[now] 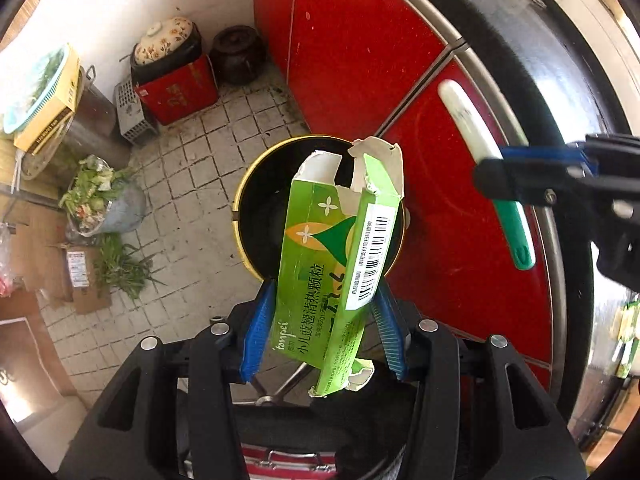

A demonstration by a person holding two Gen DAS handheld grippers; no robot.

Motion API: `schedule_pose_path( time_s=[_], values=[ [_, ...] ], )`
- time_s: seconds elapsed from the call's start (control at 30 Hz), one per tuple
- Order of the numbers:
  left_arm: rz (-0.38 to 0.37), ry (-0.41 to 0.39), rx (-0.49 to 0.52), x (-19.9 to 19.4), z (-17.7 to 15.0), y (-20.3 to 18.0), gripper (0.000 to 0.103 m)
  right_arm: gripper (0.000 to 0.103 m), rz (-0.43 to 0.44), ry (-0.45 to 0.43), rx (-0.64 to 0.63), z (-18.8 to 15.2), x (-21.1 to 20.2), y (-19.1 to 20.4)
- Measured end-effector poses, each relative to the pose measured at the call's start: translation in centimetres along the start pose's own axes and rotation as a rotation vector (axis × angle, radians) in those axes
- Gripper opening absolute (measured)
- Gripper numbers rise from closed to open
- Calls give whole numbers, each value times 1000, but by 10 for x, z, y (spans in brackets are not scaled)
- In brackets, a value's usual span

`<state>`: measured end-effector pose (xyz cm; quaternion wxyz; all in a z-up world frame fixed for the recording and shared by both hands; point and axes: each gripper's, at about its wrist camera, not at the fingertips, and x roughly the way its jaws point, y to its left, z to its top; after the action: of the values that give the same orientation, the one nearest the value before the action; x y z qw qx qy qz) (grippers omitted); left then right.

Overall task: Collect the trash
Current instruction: 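Carry both items over the yellow bin and open both grippers to drop them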

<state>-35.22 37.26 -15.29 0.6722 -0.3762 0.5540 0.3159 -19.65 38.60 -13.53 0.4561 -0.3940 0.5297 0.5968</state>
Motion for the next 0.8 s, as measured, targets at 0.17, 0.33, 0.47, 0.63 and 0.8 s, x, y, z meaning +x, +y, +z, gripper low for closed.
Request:
schedule_pose_path(
  time_s=[0.17,0.33,0.47,0.63,0.8],
  values=[
    [-18,23,-36,25,-2,4,47,14,-5,19,6,-1,13,-9],
    [-24,27,-83,28,-1,12,77,26,27,15,36,-3,11,-15],
    [-9,30,-116,5,4,18,97,72,29,-62,35,2,-17,-10],
    [15,-39,-100,-53,5,22,97,74,68,-148,2,7,-81,3],
    [27,-141,-62,-126,16,-1,97,92,68,-265,42,-17,-166,-26]
  ],
)
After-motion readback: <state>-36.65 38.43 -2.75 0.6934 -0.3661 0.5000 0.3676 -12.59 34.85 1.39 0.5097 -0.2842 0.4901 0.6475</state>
